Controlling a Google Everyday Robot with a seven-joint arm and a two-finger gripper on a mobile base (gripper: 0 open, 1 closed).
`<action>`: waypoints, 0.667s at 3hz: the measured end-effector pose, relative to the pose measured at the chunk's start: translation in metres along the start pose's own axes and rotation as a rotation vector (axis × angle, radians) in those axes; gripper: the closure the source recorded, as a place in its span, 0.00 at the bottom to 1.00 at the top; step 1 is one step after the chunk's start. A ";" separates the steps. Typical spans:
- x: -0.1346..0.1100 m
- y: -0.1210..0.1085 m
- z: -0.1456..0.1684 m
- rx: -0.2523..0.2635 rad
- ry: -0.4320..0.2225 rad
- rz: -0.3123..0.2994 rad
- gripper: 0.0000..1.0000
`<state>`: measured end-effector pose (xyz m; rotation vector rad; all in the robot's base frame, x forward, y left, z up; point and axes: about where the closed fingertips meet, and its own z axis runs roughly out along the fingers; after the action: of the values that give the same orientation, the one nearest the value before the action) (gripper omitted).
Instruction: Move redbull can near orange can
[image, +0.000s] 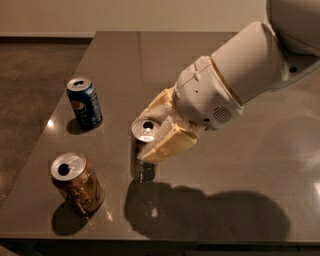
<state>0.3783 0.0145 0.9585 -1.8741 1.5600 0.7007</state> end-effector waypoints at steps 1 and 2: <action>-0.012 0.017 0.017 -0.035 0.020 -0.065 1.00; -0.018 0.026 0.032 -0.069 0.044 -0.096 1.00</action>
Offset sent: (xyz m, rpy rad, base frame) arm -0.0383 0.0451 -0.0262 -0.0835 -0.0167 0.1611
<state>0.3485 0.0461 0.9464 -2.0139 1.4789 0.6823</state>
